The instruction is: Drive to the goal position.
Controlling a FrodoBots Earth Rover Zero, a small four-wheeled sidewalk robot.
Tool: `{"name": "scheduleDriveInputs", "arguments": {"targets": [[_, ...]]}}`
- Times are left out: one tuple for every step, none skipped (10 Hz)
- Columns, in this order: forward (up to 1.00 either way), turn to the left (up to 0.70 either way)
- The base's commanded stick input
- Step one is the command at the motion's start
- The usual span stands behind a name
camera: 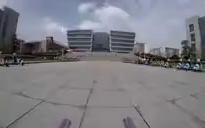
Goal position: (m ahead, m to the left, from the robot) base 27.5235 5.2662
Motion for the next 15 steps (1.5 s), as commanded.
{"name": "scheduleDriveInputs", "arguments": {"targets": [[1.00, 0.00], [1.00, 0.00], [1.00, 0.00], [1.00, 0.00], [1.00, 0.00], [1.00, 0.00], [1.00, 0.00], [1.00, 0.00], [1.00, 0.00], [1.00, -0.01], [1.00, -0.26], [1.00, -0.38], [1.00, -0.39], [1.00, -0.40], [1.00, -0.40]]}}
